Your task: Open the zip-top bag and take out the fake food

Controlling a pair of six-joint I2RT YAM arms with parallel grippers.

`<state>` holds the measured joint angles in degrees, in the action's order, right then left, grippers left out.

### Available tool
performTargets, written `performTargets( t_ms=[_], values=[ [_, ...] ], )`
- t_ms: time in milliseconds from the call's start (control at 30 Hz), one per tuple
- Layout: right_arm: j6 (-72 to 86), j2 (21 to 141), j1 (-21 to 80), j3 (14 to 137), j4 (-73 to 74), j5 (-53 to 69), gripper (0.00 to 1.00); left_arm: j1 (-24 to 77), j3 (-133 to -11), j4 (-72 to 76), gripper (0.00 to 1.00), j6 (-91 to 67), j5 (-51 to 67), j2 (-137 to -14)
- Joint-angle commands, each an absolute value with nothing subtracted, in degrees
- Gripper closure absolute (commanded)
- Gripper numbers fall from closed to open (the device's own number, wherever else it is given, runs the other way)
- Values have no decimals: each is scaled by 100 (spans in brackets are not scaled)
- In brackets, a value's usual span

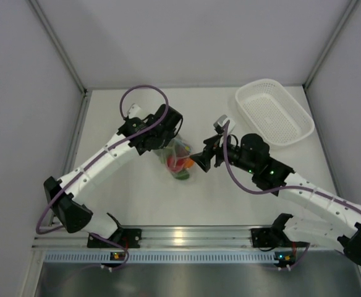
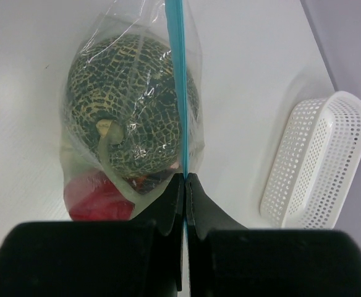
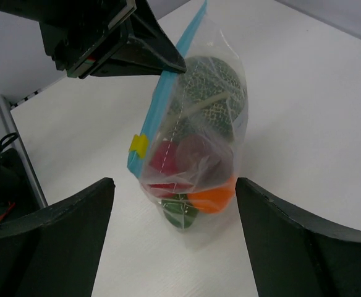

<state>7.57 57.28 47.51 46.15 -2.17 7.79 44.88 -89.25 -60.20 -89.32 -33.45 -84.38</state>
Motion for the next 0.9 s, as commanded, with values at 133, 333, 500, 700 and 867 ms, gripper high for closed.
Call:
performTargets(
  t_ms=[133, 333, 500, 700, 867],
  values=[
    [773, 5994, 4825, 4360, -1871, 1028, 31, 4474, -8657, -5414, 100, -9431, -3270, -8077],
    [852, 6345, 4843, 4386, -1942, 1292, 50, 4474, -8666, -5370, 100, -9449, -3314, -8007],
    [1055, 6460, 4851, 4157, -2311, 1327, 55, 4474, -8622, -5256, 100, -9413, -3191, -8016],
    [1046, 6565, 4887, 4061, -2417, 1292, 65, 4474, -8578, -5247, 100, -9404, -3173, -7998],
    [1037, 6671, 4887, 4034, -2470, 1266, 71, 4474, -8517, -5247, 100, -9457, -3155, -7972]
  ],
)
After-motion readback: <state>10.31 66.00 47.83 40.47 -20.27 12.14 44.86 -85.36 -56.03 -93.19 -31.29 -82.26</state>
